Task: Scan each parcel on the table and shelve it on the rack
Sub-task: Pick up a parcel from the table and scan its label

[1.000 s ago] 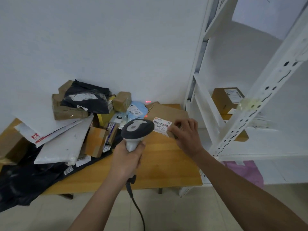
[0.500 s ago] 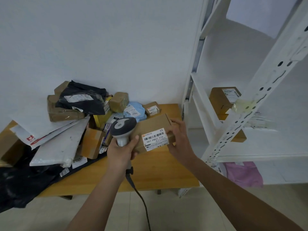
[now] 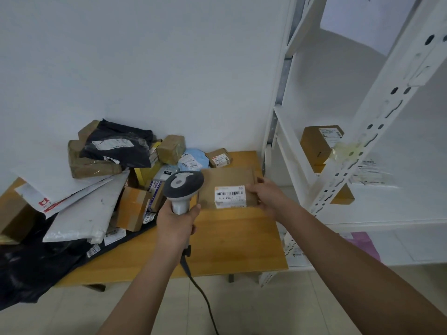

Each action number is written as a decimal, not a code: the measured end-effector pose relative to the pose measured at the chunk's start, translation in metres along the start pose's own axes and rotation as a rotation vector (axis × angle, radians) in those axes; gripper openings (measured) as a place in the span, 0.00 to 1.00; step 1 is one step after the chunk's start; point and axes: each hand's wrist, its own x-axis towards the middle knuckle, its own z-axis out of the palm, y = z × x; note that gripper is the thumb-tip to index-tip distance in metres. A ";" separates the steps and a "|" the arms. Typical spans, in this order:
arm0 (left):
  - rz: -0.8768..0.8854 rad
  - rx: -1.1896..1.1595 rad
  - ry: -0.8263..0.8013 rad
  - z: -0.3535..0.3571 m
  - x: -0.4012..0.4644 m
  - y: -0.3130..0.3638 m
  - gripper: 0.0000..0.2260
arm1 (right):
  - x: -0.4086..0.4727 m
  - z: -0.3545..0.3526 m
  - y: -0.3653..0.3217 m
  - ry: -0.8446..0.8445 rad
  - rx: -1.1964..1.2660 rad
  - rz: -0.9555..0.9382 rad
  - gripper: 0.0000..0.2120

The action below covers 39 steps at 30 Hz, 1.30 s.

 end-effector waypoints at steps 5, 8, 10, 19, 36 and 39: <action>0.015 0.069 -0.057 -0.007 -0.021 0.003 0.05 | 0.013 0.002 -0.008 0.143 0.066 -0.034 0.20; 0.060 0.094 -0.086 -0.009 -0.033 0.004 0.05 | 0.013 0.006 -0.013 0.128 0.083 -0.045 0.20; 0.084 0.115 -0.085 -0.010 -0.039 0.005 0.06 | 0.013 0.010 -0.015 0.104 0.104 -0.046 0.23; 0.164 0.343 -0.061 -0.018 -0.049 0.006 0.13 | 0.007 0.028 -0.017 0.032 0.196 -0.031 0.23; 0.176 0.395 -0.063 -0.040 -0.071 0.020 0.15 | 0.000 0.040 -0.014 0.041 0.245 -0.025 0.26; 0.168 0.385 -0.072 -0.043 -0.077 0.025 0.15 | -0.001 0.041 -0.012 0.039 0.251 -0.031 0.26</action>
